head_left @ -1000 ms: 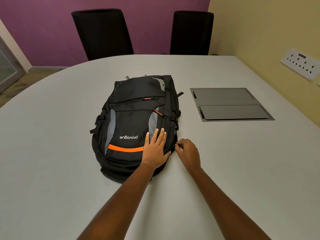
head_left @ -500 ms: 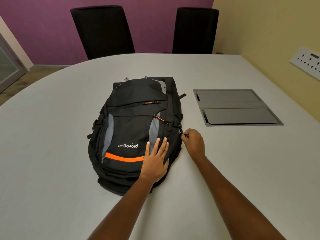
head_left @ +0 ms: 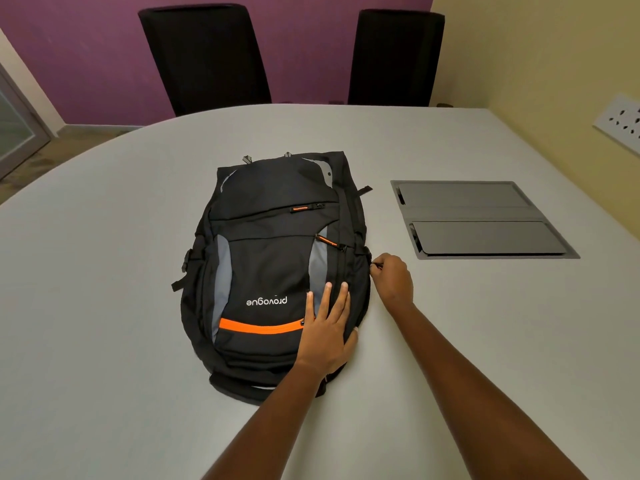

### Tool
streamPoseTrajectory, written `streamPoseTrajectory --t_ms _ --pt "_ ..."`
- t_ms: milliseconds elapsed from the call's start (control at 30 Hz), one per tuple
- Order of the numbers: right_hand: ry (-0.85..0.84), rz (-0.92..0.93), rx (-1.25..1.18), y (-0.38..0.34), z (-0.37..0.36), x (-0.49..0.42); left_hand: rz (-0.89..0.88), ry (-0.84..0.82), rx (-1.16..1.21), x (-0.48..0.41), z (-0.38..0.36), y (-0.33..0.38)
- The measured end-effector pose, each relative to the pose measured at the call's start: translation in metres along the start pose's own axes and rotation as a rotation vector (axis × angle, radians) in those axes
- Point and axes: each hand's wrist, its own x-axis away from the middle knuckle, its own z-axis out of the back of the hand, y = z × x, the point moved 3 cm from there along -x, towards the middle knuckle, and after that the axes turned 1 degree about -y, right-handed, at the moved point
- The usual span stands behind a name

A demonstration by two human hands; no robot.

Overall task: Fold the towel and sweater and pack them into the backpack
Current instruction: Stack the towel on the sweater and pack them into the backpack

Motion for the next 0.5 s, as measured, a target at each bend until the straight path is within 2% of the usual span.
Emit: streamPoseTrajectory --t_ms 167,367,500 --pt "0.054 0.061 -0.026 -0.007 -0.006 0.029 -0.024 -0.040 0.056 0.009 0.000 -0.006" --pt "0.126 0.343 0.157 -0.010 -0.029 0.075 0.089 -0.052 0.145 0.029 0.007 -0.012" --pt "0.025 0.365 0.261 -0.009 -0.040 0.102 0.139 -0.038 0.140 0.050 0.006 -0.025"
